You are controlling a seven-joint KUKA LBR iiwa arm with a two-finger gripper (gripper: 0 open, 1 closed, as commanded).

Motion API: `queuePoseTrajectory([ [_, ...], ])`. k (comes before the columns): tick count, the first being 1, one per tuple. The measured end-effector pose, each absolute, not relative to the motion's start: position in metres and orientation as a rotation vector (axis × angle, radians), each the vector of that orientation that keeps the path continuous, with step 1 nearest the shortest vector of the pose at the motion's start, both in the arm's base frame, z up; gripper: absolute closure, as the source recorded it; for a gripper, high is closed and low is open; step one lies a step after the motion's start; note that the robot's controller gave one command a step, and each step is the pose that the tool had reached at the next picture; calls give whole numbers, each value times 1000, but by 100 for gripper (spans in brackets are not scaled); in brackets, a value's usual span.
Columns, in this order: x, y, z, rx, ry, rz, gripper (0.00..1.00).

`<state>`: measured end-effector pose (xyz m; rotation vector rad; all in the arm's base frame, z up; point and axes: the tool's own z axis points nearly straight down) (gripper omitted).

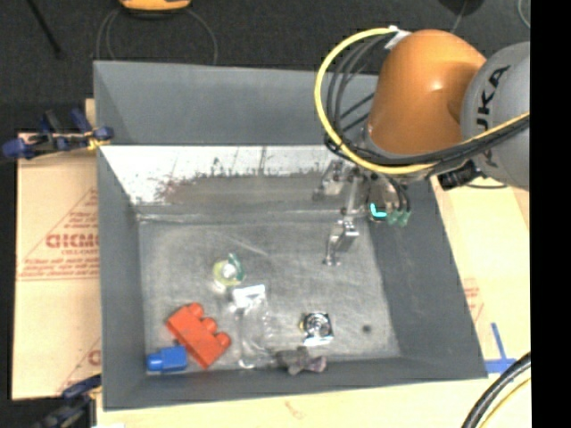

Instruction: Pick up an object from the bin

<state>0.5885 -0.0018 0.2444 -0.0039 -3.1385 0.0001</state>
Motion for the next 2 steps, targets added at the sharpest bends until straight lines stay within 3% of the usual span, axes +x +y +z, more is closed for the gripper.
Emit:
queuePoseTrajectory([
  [1,593,110,73,190,-3146,4,0],
  [2,598,115,101,-212,-3139,-2,0],
])
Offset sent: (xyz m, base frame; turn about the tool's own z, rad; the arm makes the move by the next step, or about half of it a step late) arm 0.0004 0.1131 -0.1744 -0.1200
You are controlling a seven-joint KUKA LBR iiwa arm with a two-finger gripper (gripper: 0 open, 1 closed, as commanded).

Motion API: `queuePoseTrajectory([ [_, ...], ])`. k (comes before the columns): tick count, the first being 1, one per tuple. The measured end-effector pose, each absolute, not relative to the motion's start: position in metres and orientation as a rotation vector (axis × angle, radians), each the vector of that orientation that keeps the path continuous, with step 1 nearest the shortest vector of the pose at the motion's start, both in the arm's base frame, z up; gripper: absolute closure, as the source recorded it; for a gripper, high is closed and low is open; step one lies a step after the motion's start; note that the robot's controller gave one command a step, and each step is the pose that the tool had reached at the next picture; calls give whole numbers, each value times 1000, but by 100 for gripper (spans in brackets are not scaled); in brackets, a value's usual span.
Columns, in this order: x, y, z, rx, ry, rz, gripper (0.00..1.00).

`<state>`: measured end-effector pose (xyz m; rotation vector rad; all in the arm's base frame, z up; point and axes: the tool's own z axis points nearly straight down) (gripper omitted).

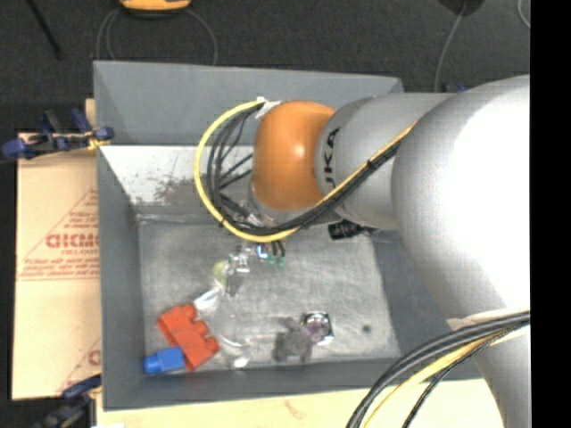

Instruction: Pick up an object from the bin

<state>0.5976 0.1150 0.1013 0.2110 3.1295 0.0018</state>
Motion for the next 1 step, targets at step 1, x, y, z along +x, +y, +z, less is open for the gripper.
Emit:
queuePoseTrajectory([
  [1,608,130,101,-59,3134,-2,0],
])
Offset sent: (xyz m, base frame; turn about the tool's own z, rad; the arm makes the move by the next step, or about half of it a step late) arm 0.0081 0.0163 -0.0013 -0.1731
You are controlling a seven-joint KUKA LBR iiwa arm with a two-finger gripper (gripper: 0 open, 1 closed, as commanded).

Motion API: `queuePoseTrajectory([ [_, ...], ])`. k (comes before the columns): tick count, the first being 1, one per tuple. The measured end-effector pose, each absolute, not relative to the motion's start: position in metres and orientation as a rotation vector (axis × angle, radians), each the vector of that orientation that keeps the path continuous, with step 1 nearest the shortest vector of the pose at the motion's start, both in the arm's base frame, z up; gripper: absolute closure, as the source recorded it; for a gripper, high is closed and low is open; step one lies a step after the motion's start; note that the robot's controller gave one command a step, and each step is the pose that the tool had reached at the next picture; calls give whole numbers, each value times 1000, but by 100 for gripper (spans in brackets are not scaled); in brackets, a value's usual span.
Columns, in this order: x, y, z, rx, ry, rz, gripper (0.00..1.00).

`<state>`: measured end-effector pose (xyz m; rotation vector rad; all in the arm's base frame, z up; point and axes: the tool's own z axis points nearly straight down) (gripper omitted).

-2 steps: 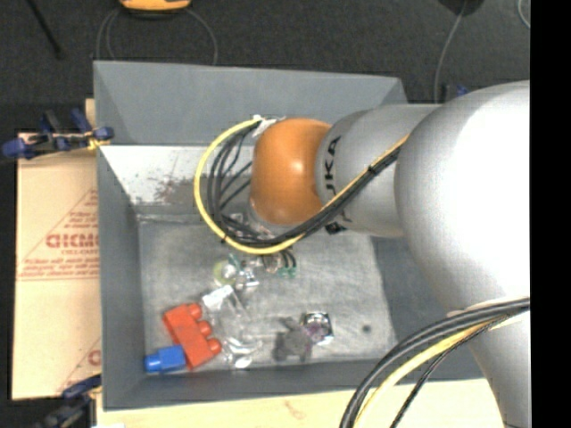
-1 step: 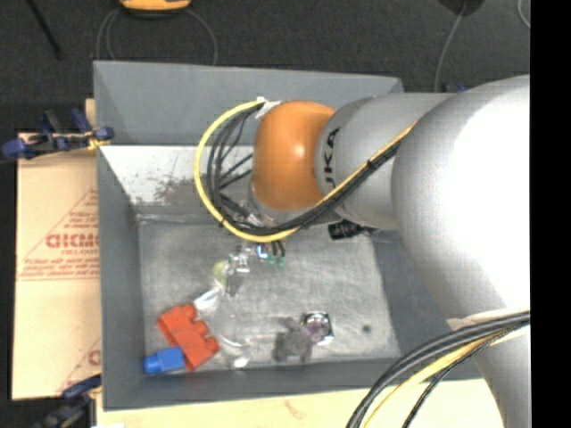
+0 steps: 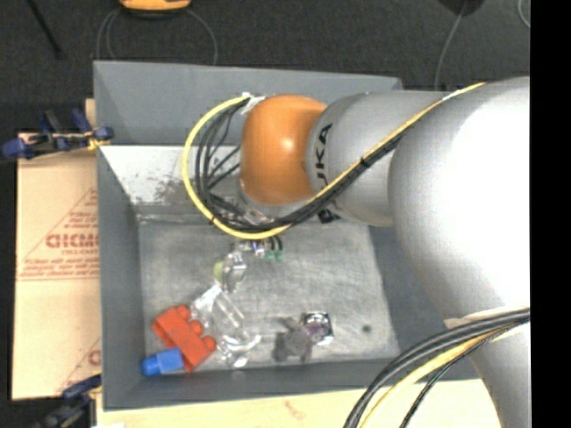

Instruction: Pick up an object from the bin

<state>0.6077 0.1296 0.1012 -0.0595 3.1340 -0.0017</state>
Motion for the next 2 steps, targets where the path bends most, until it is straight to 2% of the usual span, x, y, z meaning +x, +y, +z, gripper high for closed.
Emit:
queuePoseTrajectory([
  [1,618,121,73,-26,3134,5,0],
  [2,620,121,76,-28,3135,3,0],
])
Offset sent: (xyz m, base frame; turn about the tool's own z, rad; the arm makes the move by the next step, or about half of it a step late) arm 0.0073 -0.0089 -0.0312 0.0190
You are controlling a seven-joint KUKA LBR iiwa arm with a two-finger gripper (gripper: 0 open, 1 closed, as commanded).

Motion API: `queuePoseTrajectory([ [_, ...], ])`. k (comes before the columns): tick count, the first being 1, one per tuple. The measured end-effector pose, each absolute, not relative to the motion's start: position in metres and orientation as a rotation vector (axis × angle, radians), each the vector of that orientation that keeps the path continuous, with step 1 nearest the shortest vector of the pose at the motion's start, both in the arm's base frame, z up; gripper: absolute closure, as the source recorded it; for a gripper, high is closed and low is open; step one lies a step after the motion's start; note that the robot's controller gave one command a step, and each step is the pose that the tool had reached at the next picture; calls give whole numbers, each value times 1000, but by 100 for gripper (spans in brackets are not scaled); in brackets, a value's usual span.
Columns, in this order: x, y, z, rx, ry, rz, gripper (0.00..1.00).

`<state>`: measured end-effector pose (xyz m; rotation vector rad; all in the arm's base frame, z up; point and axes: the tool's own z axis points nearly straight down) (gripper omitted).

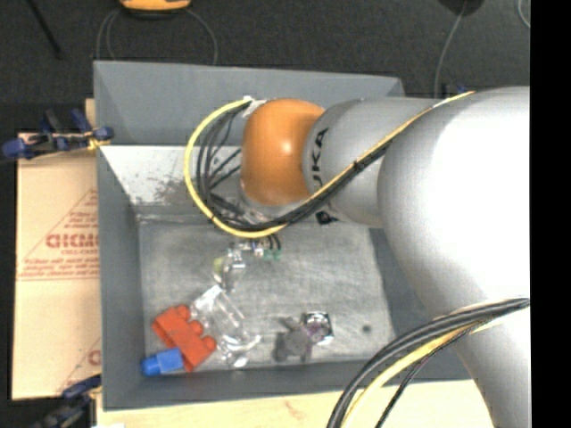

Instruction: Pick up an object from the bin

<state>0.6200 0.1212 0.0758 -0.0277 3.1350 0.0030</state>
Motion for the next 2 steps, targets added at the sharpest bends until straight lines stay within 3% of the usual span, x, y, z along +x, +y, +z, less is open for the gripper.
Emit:
queuePoseTrajectory([
  [1,623,121,78,-26,3124,5,100],
  [2,625,121,121,-27,3133,3,100],
])
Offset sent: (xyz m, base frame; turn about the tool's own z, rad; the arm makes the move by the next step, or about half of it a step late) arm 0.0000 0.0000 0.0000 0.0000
